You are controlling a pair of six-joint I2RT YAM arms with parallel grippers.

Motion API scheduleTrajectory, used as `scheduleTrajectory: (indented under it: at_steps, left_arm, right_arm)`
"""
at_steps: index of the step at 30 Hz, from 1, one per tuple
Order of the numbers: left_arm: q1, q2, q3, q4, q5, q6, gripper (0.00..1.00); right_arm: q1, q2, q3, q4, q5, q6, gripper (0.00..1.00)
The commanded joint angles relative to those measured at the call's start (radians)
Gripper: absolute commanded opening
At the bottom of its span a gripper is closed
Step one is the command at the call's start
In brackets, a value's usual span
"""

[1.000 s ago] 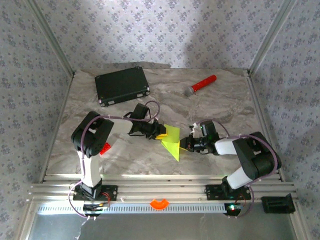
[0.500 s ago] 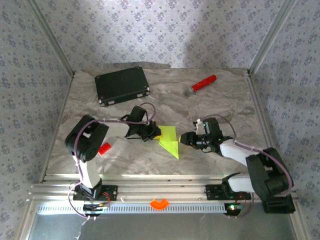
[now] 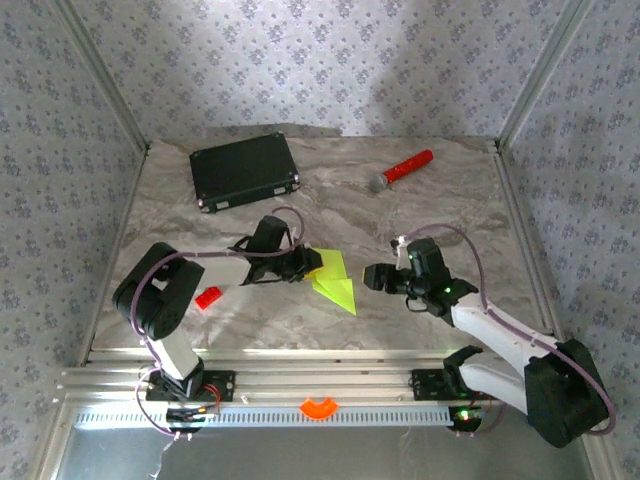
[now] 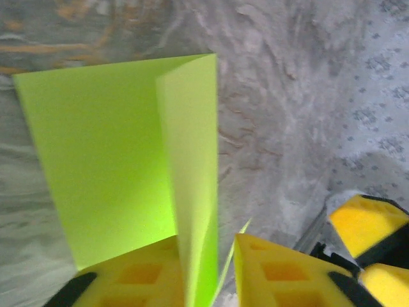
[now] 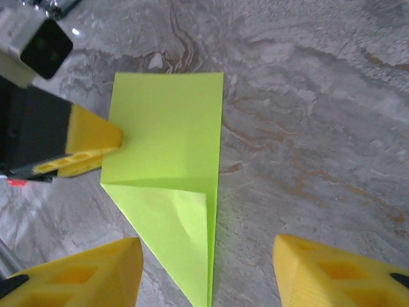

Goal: Fold a paper plane with a square sheet of paper (pick it up from the middle)

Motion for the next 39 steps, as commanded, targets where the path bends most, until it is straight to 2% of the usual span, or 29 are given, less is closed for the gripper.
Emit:
scheduleTrajectory:
  at_steps: [1, 4, 10, 16, 19, 29, 31, 39]
  left_arm:
    - [-0.004, 0.02, 0.057, 0.054, 0.072, 0.002, 0.27]
    - [-0.004, 0.025, 0.063, 0.054, 0.081, -0.002, 0.26]
    - [-0.005, 0.027, 0.069, 0.043, 0.084, -0.002, 0.12]
    - [-0.004, 0.033, 0.069, 0.047, 0.082, -0.012, 0.09]
    - [-0.004, 0.033, 0.069, 0.048, 0.082, -0.016, 0.09]
    - [-0.006, 0.029, 0.064, 0.052, 0.077, -0.022, 0.09]
    - [-0.005, 0.028, 0.063, 0.051, 0.076, -0.02, 0.09]
    - [-0.006, 0.028, 0.063, 0.047, 0.07, -0.02, 0.09]
  right_arm:
    - [0.019, 0.045, 0.032, -0.037, -0.045, -0.035, 0.54]
    - [0.088, 0.076, 0.051, -0.047, 0.012, -0.088, 0.52]
    - [0.259, 0.083, 0.048, -0.043, 0.276, -0.2, 0.47]
    - [0.477, 0.099, 0.0, 0.053, 0.553, -0.36, 0.38]
    - [0.545, 0.141, -0.014, 0.099, 0.663, -0.395, 0.39]
    - [0.622, 0.343, 0.046, 0.17, 0.788, -0.451, 0.38]
    - [0.628, 0.373, 0.057, 0.164, 0.816, -0.442, 0.33]
    - [0.63, 0.366, 0.022, 0.193, 0.797, -0.411, 0.26]
